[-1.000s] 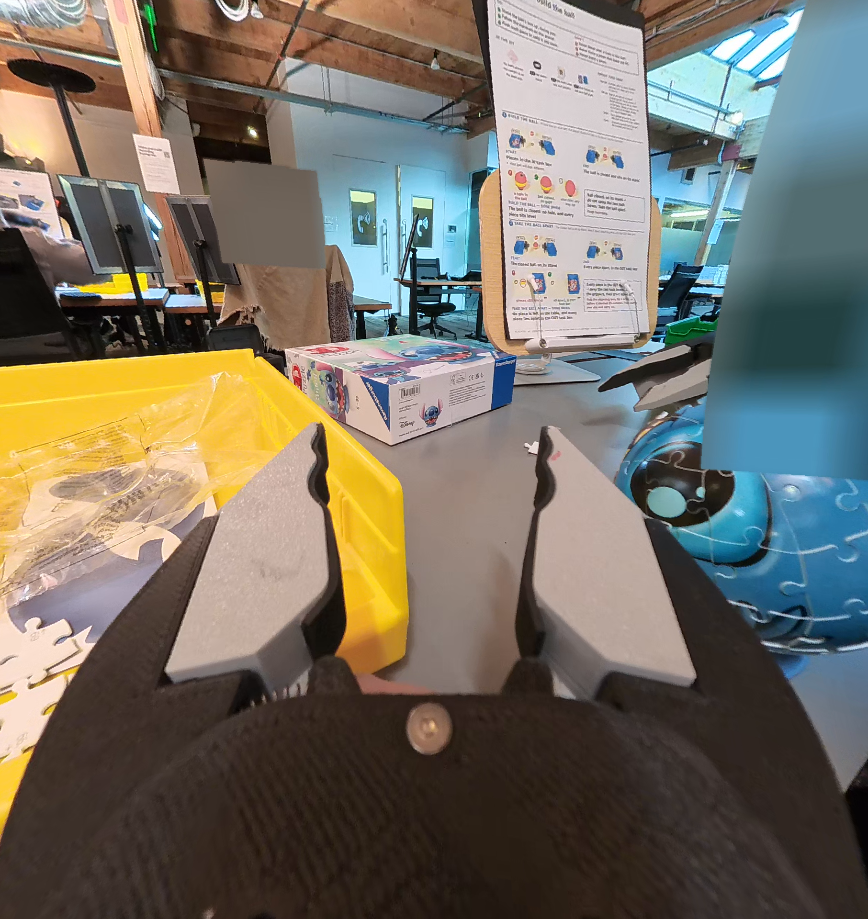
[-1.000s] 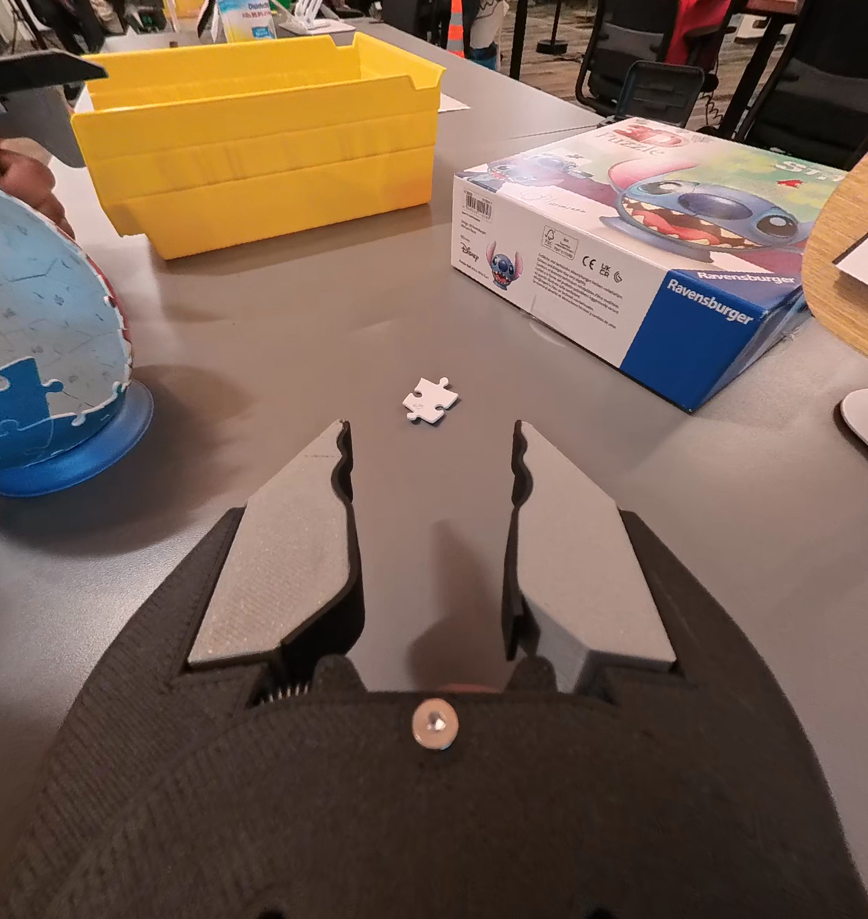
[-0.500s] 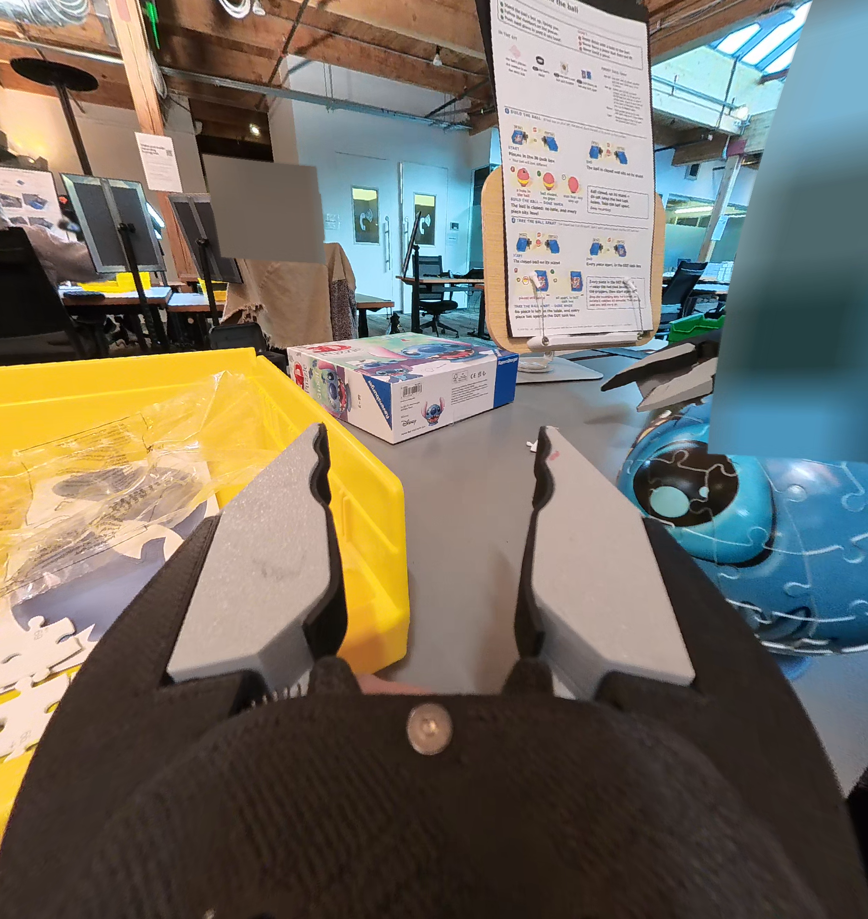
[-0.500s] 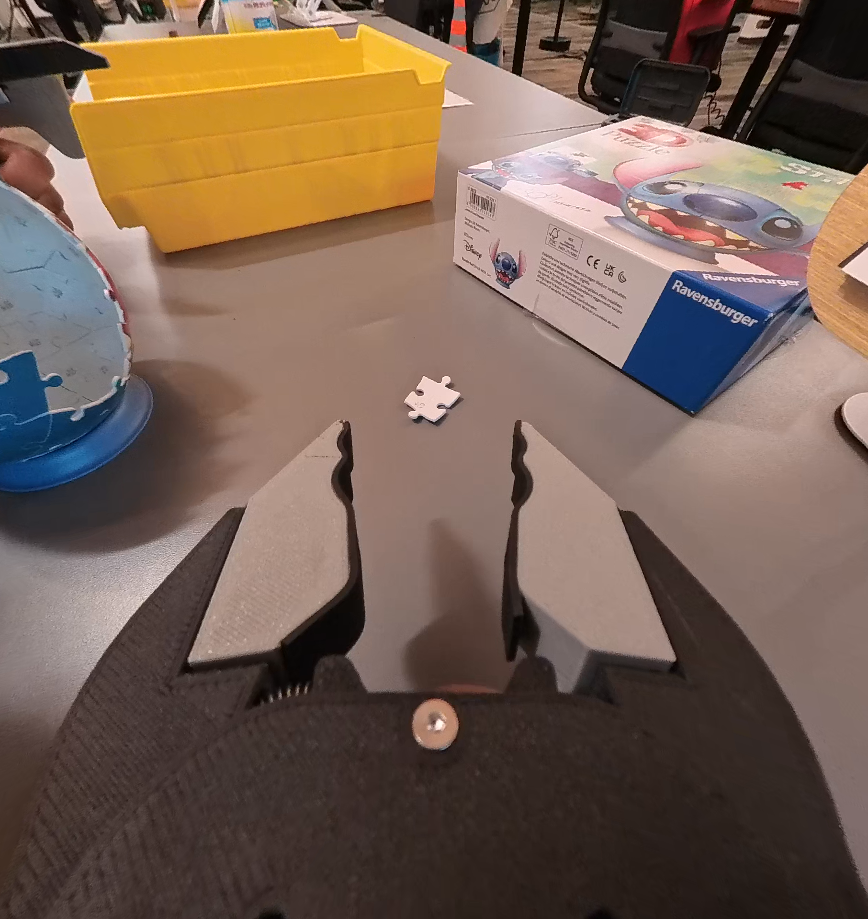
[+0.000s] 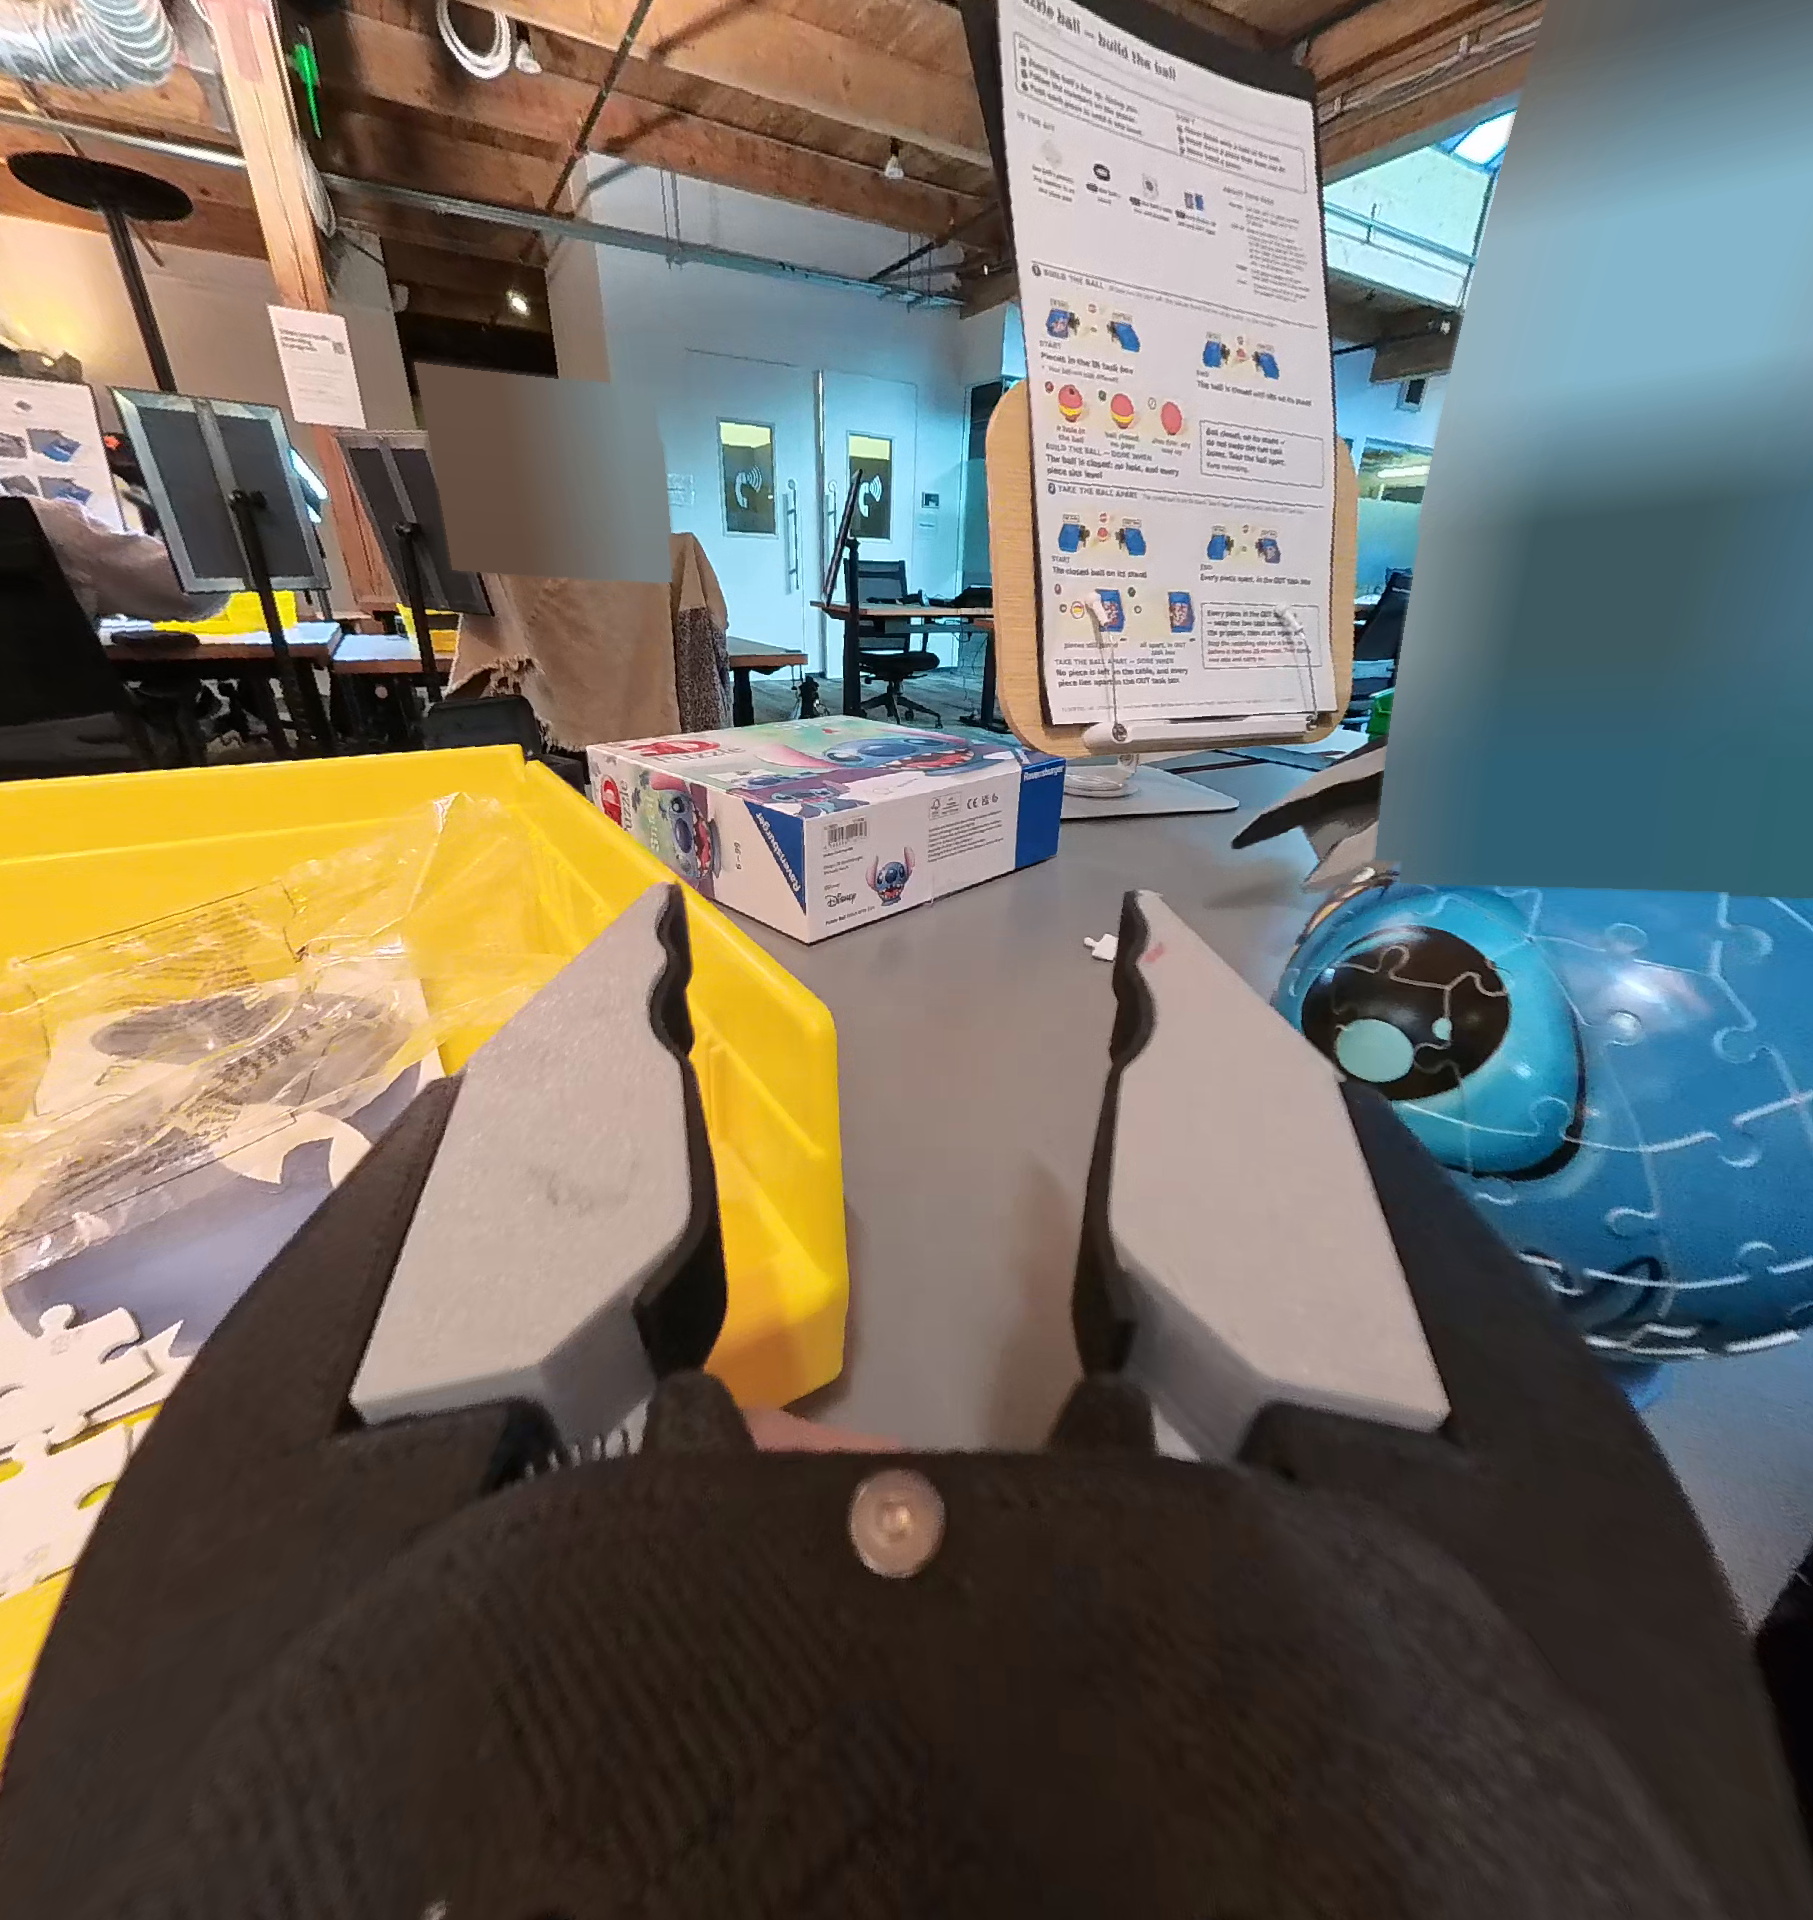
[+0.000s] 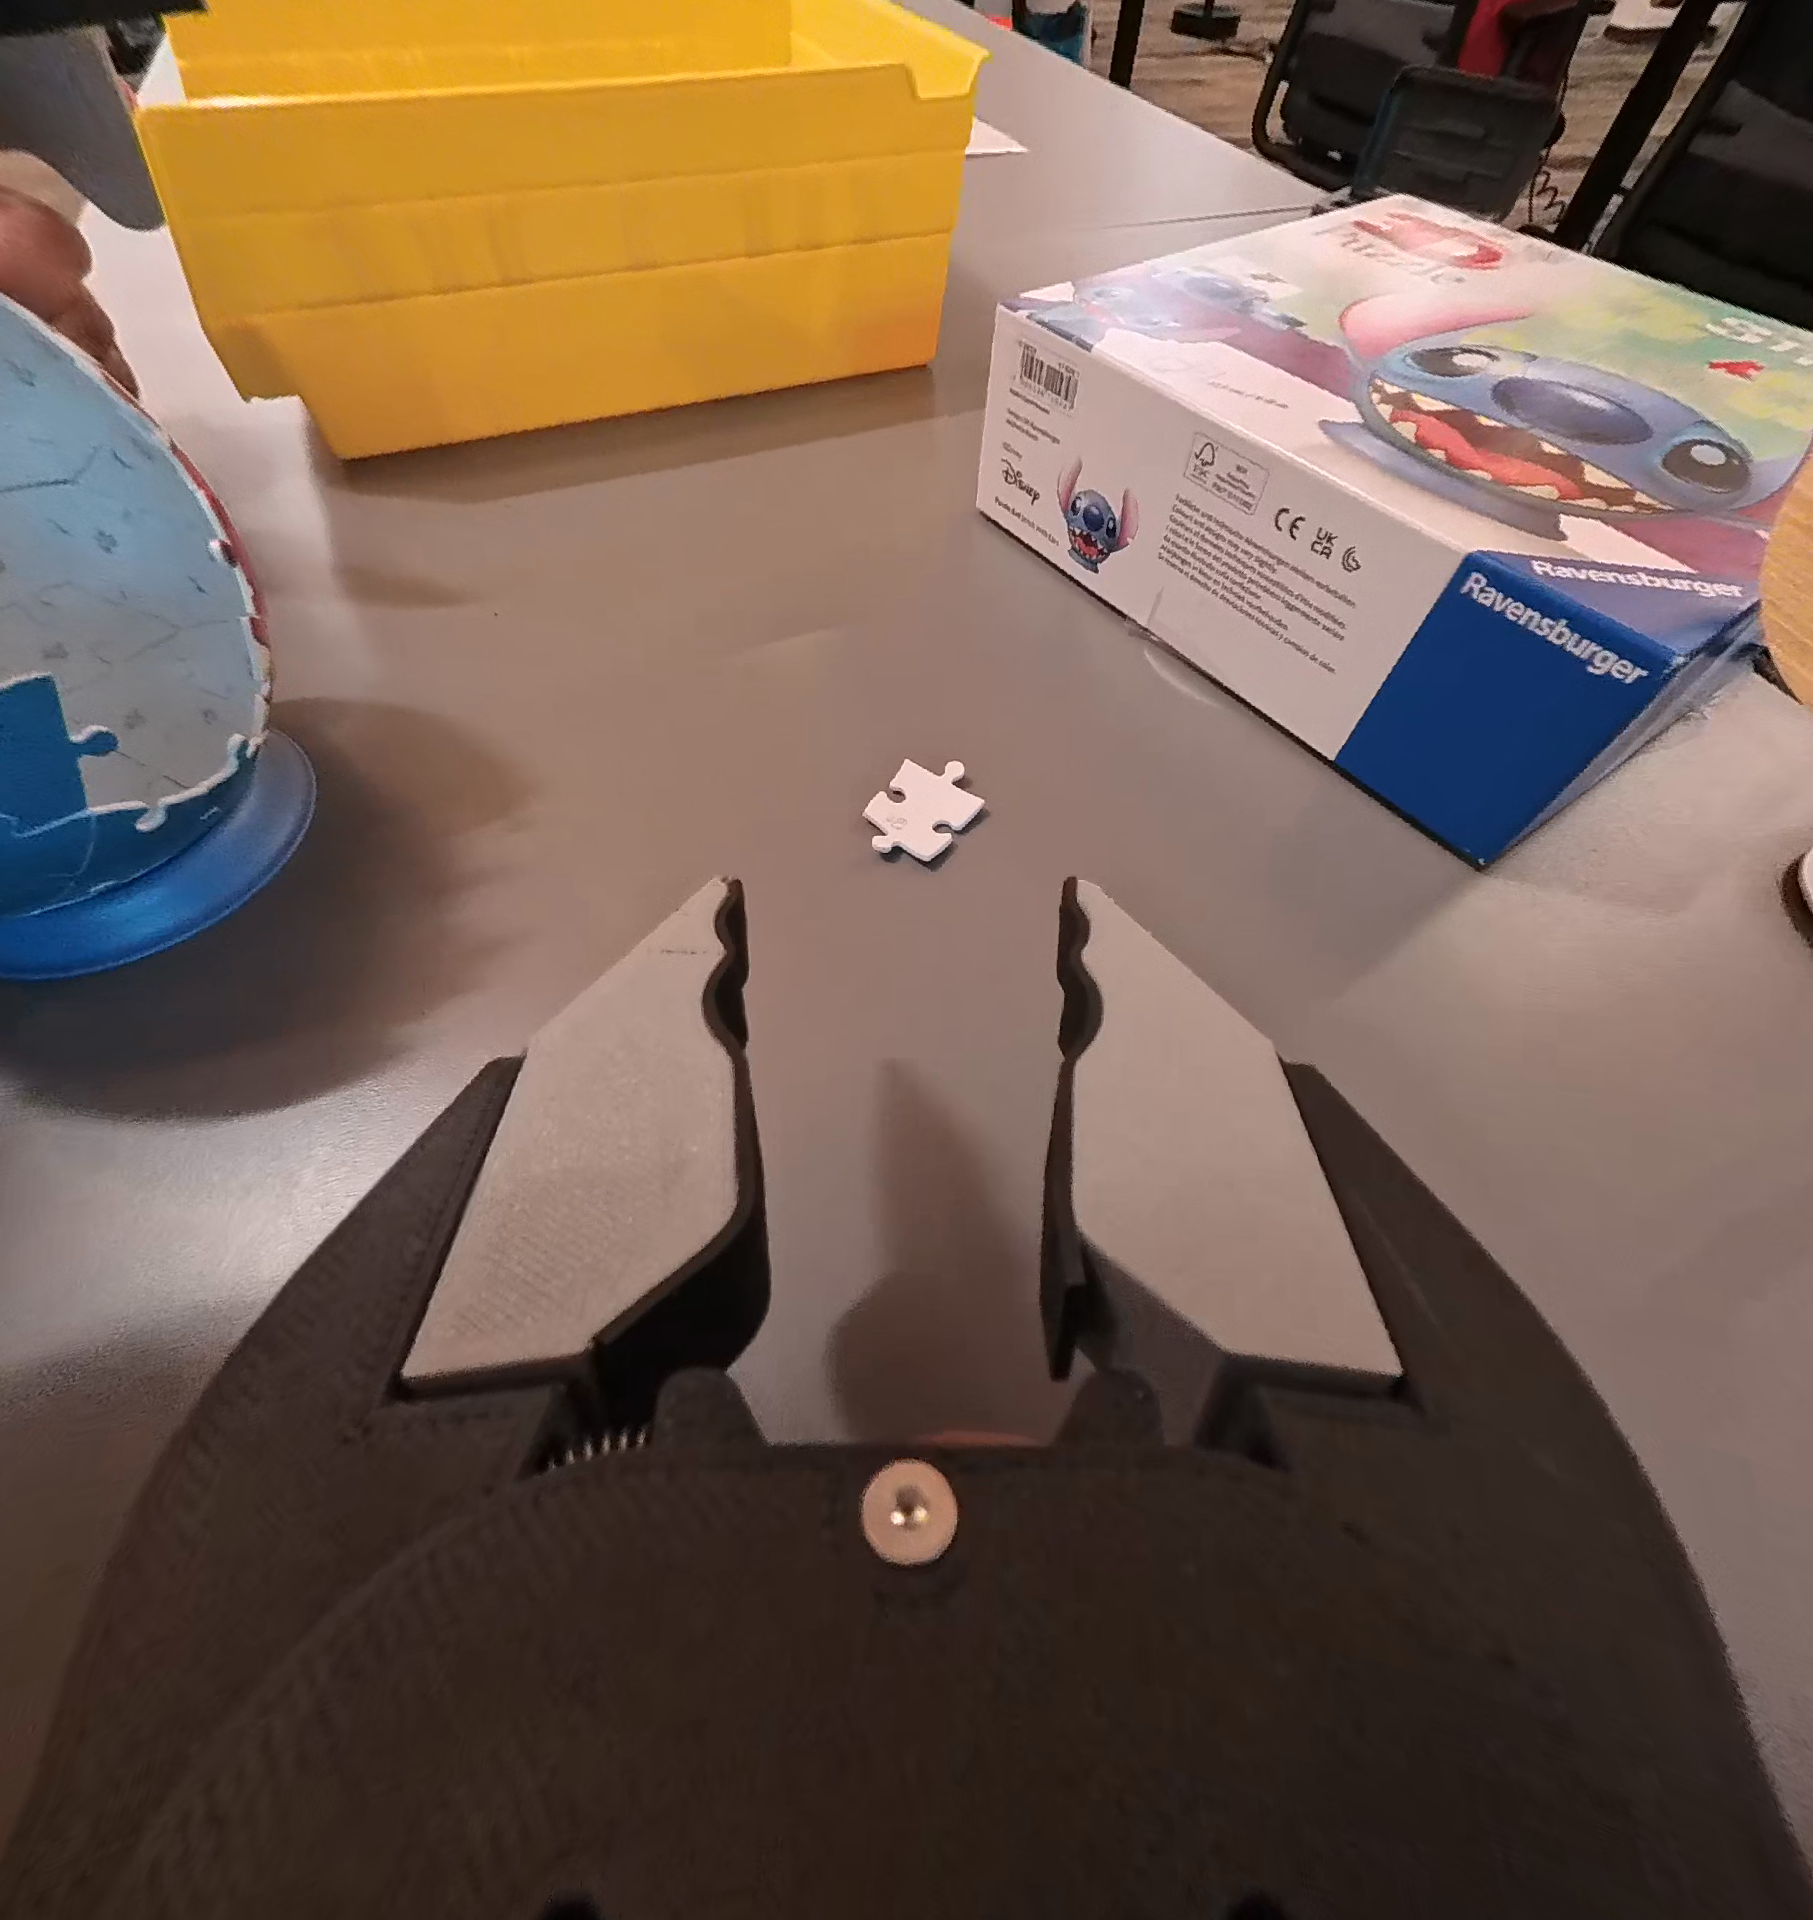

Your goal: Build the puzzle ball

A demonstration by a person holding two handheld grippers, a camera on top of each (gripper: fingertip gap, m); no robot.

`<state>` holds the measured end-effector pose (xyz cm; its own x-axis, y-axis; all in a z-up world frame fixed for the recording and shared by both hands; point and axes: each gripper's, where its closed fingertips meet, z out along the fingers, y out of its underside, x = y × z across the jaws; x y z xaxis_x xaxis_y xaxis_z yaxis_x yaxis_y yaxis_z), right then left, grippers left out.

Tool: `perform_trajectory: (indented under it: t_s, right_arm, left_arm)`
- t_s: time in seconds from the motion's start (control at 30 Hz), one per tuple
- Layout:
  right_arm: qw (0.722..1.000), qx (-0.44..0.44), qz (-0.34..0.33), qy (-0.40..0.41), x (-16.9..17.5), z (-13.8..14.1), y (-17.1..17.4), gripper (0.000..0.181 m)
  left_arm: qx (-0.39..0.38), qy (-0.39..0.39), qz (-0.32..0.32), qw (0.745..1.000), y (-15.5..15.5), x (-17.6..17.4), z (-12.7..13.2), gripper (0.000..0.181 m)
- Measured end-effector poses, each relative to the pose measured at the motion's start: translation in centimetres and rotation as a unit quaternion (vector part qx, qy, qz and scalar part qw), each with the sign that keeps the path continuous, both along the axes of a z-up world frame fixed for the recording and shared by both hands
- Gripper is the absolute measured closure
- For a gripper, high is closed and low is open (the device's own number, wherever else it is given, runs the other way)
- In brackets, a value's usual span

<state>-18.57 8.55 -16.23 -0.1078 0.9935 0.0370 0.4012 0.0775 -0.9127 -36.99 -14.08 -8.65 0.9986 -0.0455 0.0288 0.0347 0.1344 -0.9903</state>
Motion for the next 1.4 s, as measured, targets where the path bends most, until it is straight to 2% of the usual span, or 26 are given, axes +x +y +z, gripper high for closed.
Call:
perform_trajectory:
  t_s: [0.2,0.3,0.37,0.43,0.6,0.97,1.1,1.23,1.33,1.4]
  right_arm:
    - [0.996,0.016,-0.071,-0.056,-1.7,-1.7,1.3,0.120]
    - [0.993,-0.022,-0.078,-0.080,-3.3,-2.3,0.6,0.123]
    - [0.993,-0.011,-0.086,-0.086,-4.1,-2.5,0.8,0.129]
    - [0.990,0.010,-0.101,-0.098,-4.6,-2.9,1.5,0.124]
    - [0.986,-0.001,-0.099,-0.135,-5.6,-4.1,1.3,0.116]
    - [0.982,-0.005,-0.093,-0.162,-7.3,-5.0,0.5,0.111]
    - [0.983,-0.003,-0.086,-0.160,-7.3,-4.9,-0.3,0.122]
    - [0.984,0.002,-0.081,-0.157,-7.0,-4.8,-0.6,0.156]
    - [0.985,0.005,-0.078,-0.157,-7.0,-4.8,-0.7,0.156]
    - [0.988,0.018,-0.074,-0.135,-7.0,-4.1,-0.7,0.156]
  left_arm:
    - [0.004,0.004,-0.007,1.000,-0.1,0.3,0.1,0.102]
    - [0.004,0.014,-0.006,1.000,-0.1,0.5,0.1,0.104]
    - [0.004,0.016,-0.007,1.000,-0.1,0.6,0.1,0.105]
    - [0.005,0.016,-0.008,1.000,-0.1,0.6,0.1,0.105]
    - [0.005,0.018,-0.011,1.000,-0.1,0.7,0.2,0.106]
    - [-0.008,0.045,-0.004,0.999,0.2,1.2,-0.1,0.109]
    - [-0.029,0.059,-0.004,0.998,0.6,1.7,-0.6,0.110]
    - [-0.069,0.104,-0.012,0.992,1.6,3.0,-1.5,0.115]
    - [-0.108,0.133,-0.027,0.985,2.4,4.3,-1.8,0.118]
    - [-0.132,0.139,-0.023,0.981,2.6,4.4,-1.1,0.124]
